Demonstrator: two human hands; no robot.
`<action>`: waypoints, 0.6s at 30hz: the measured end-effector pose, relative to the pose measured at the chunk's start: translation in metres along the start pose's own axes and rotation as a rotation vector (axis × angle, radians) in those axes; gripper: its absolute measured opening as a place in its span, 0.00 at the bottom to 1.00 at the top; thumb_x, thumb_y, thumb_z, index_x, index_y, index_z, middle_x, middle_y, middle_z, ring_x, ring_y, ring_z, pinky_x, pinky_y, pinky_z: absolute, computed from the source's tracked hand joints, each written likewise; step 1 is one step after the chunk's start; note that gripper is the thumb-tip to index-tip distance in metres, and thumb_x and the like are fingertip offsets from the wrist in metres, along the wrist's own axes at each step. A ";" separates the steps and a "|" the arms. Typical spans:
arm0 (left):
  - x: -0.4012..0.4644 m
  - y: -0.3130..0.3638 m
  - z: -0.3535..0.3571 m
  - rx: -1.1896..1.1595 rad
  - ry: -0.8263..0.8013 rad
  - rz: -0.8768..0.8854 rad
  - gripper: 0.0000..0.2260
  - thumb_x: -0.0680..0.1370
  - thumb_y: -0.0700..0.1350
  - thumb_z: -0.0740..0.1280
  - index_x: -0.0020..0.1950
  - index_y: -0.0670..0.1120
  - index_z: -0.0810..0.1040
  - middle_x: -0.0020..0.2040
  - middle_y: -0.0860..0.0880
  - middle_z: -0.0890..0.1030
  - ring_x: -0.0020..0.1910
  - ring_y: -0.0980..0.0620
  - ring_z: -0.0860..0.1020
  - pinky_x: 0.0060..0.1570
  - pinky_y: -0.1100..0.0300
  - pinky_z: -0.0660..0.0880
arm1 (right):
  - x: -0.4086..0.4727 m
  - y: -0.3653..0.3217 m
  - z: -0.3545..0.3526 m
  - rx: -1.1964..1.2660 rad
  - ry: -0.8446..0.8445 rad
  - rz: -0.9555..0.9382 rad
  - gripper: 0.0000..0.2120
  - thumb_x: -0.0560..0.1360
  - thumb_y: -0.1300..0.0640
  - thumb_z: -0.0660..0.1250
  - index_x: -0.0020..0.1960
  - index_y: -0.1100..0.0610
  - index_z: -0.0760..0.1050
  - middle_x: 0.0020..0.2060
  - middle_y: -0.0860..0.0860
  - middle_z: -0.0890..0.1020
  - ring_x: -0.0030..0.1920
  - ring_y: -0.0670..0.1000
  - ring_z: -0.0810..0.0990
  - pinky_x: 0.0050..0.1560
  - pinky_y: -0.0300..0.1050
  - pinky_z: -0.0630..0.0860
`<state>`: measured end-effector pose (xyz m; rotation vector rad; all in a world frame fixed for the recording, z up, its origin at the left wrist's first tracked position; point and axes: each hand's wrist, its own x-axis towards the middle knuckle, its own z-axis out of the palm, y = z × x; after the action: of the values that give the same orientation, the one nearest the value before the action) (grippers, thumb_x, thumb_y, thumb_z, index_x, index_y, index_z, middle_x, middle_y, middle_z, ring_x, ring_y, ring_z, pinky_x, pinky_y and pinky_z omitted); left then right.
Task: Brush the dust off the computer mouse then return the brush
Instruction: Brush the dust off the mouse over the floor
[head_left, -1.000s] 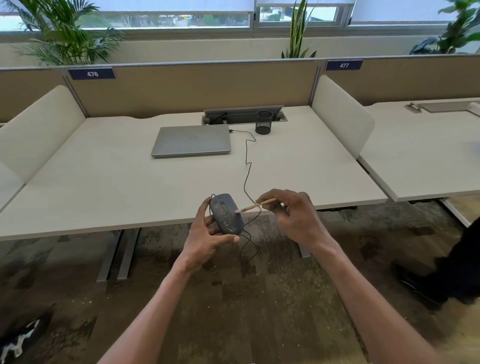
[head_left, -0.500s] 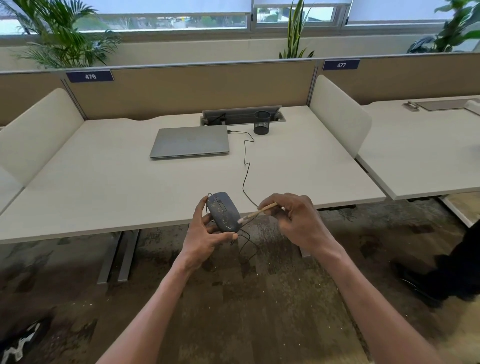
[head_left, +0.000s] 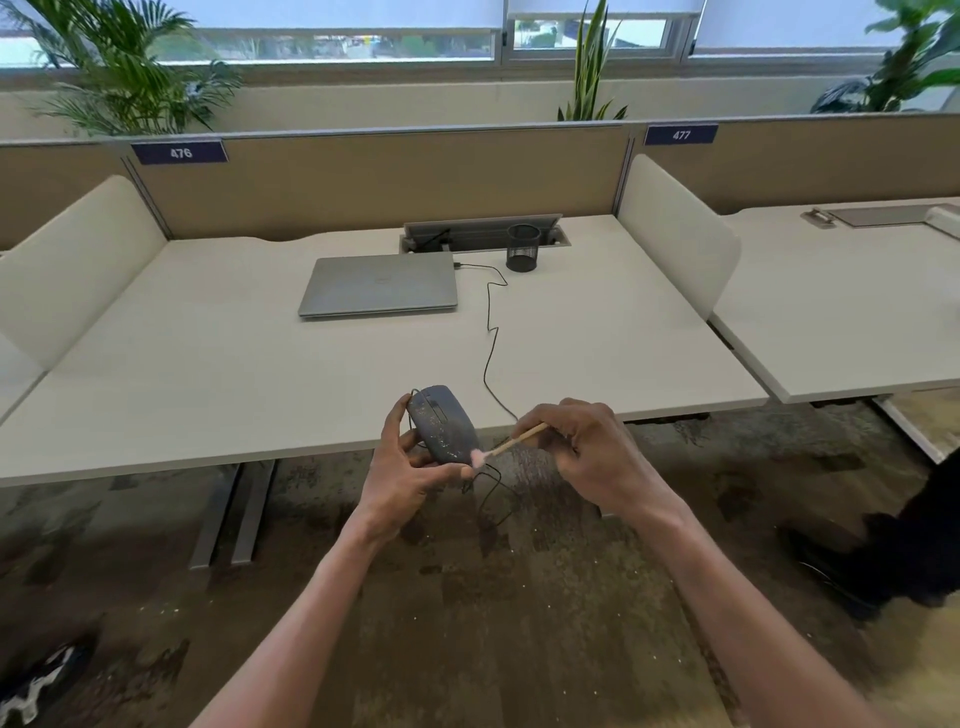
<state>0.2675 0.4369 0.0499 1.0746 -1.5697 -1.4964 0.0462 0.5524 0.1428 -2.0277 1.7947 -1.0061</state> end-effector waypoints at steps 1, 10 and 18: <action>0.000 0.001 0.000 0.005 -0.006 -0.001 0.61 0.52 0.51 0.88 0.78 0.64 0.57 0.75 0.40 0.70 0.64 0.46 0.80 0.60 0.46 0.80 | 0.000 0.000 0.000 -0.015 -0.011 0.007 0.14 0.76 0.65 0.70 0.50 0.46 0.83 0.35 0.39 0.78 0.40 0.41 0.76 0.38 0.36 0.71; -0.003 0.004 0.003 0.059 -0.126 0.007 0.57 0.59 0.42 0.86 0.79 0.62 0.56 0.76 0.41 0.69 0.61 0.55 0.79 0.58 0.58 0.79 | 0.013 0.000 -0.006 0.056 0.115 0.023 0.13 0.76 0.70 0.67 0.52 0.53 0.79 0.40 0.40 0.81 0.39 0.38 0.79 0.35 0.31 0.70; -0.011 0.009 0.006 0.094 -0.292 -0.016 0.58 0.57 0.47 0.87 0.78 0.66 0.57 0.75 0.42 0.71 0.68 0.45 0.78 0.66 0.40 0.75 | 0.032 0.001 -0.011 0.039 0.131 0.036 0.17 0.77 0.70 0.66 0.50 0.47 0.75 0.42 0.41 0.83 0.47 0.43 0.84 0.45 0.48 0.83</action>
<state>0.2656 0.4498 0.0585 0.9543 -1.8502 -1.6631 0.0383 0.5244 0.1609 -1.9399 1.8536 -1.1789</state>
